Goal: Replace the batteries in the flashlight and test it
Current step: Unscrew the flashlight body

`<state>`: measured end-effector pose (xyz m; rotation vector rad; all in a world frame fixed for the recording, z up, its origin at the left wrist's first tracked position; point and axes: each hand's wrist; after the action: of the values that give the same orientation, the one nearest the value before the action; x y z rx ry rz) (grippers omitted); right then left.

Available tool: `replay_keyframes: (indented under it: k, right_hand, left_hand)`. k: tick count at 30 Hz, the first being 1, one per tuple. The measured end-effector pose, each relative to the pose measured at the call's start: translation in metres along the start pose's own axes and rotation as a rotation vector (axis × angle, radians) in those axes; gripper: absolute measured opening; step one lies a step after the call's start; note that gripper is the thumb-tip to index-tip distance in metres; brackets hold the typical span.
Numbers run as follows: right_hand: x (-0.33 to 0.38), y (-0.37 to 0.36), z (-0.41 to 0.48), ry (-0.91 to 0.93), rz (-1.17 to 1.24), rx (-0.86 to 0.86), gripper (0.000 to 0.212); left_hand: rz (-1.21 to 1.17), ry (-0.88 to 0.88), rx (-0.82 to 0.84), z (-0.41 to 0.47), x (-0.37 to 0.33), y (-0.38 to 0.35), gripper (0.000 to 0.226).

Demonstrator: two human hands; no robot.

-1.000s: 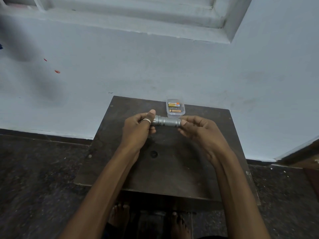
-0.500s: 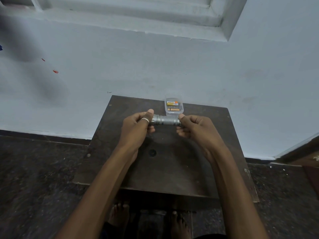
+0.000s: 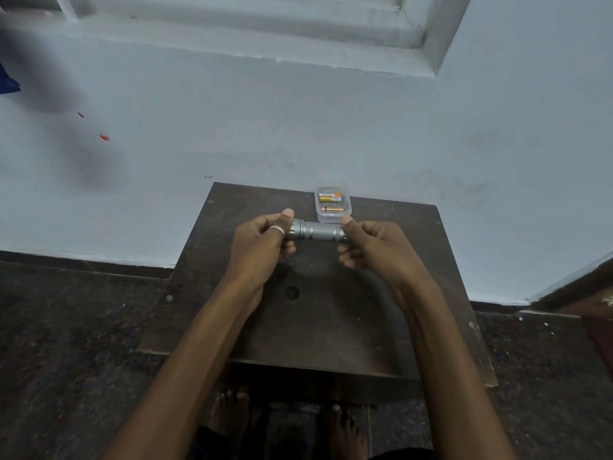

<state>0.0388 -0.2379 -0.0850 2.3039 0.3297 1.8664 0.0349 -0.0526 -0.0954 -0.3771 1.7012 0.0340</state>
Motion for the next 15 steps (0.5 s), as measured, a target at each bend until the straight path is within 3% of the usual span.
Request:
replay_keyframes:
  k: [4, 8, 12, 15]
  right_hand:
    - [-0.0001, 0.0044, -0.0002, 0.106, 0.103, 0.023, 0.008]
    - [0.0014, 0.0091, -0.0012, 0.138, 0.110, 0.024, 0.027]
    - [0.0022, 0.0048, -0.0013, 0.091, 0.114, 0.031, 0.005]
    - [0.0006, 0.0008, 0.0011, 0.013, 0.025, 0.057, 0.029]
  left_hand:
    - [-0.027, 0.004, -0.014, 0.0006, -0.0013, 0.0011, 0.026]
    - [-0.034, 0.015, -0.006, 0.0009, -0.0011, 0.0026, 0.025]
    - [-0.035, 0.023, -0.005, 0.0017, -0.0008, 0.0032, 0.023]
    - [-0.033, 0.026, -0.006, 0.0020, -0.0003, 0.0027, 0.022]
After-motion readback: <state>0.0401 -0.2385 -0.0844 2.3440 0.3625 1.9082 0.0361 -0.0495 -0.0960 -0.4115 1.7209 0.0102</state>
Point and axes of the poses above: each hand's wrist, its own z-axis towards the middle knuckle, its own y-axis out of the back of the hand, x = y × z, and after that the axes turned 7 degrees about -z, right-handed
